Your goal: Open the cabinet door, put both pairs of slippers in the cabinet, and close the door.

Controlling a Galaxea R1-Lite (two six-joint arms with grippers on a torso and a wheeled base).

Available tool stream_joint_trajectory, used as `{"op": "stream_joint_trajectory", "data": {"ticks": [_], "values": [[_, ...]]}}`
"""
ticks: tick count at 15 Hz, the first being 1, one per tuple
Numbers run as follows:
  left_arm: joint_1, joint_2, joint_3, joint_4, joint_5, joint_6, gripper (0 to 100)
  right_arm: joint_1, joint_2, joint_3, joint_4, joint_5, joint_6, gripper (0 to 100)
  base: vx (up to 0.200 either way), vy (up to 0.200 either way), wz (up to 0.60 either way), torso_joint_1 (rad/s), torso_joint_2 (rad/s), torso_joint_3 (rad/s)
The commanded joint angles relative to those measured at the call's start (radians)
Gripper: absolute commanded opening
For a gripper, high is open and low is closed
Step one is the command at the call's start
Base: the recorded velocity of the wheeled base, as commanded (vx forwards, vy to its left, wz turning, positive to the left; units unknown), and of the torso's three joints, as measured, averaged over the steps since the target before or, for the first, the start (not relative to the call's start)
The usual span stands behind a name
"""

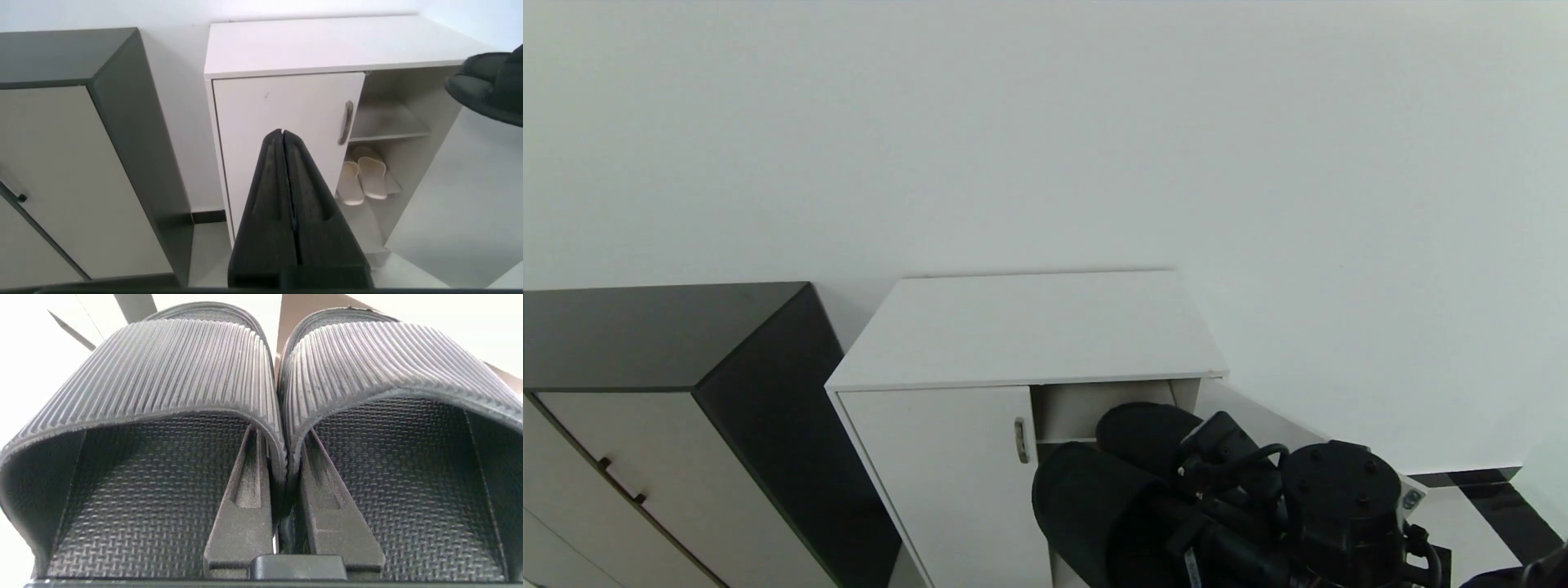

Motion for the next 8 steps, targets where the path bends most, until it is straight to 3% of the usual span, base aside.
{"op": "stream_joint_trajectory", "data": {"ticks": [1, 8], "values": [[0.0, 0.0, 0.0, 0.0, 0.0, 0.0, 0, 0.002, 0.006, 0.003, 0.0, 0.0, 0.0, 0, 0.0, 0.0, 0.0, -0.154, 0.34, 0.183], [0.0, 0.0, 0.0, 0.0, 0.0, -0.002, 0, 0.014, 0.004, 0.006, -0.001, 0.0, 0.0, 0, 0.0, 0.0, 0.0, -0.166, 0.38, 0.208]]}}
